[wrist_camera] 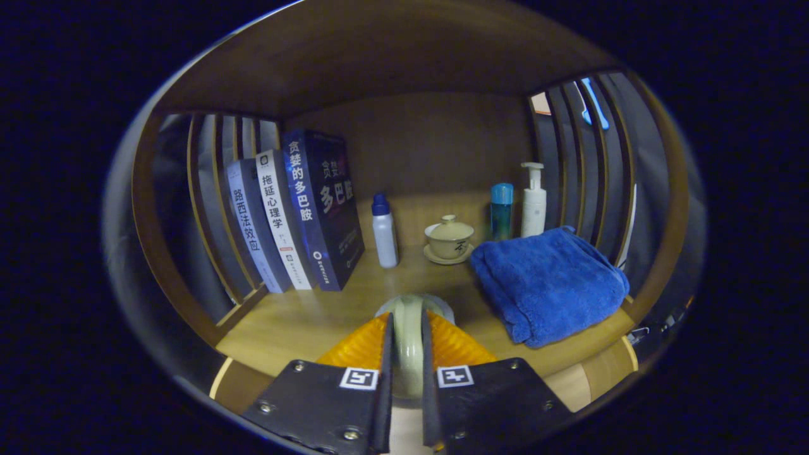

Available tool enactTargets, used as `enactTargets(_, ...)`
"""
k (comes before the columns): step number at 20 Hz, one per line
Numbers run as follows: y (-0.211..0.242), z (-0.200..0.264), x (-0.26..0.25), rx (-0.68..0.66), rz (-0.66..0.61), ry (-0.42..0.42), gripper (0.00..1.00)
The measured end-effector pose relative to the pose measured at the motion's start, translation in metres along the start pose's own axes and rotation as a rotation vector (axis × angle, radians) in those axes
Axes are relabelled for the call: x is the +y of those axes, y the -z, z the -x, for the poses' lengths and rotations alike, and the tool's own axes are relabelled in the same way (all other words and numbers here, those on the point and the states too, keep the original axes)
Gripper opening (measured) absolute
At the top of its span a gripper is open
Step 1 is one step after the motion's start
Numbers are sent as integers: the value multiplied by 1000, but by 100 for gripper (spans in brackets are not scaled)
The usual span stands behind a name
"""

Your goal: Pull open the drawer, take out the items inside it, and place them on the countertop above the cabinet.

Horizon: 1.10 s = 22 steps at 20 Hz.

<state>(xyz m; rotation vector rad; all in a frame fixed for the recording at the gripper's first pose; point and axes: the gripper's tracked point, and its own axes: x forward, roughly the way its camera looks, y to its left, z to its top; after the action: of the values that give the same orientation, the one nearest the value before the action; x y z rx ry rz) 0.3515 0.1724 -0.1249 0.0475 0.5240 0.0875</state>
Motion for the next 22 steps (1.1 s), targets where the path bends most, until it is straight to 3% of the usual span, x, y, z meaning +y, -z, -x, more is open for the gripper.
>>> enactTargets(1, 4, 0, -2, 14, 14, 19, 21)
enactTargets(6, 14, 14, 13, -12, 93, -5, 80)
enactTargets(14, -14, 61, 27, -300, 102, -53, 79)
enactTargets(22, -5, 61, 22, -312, 104, -62, 79)
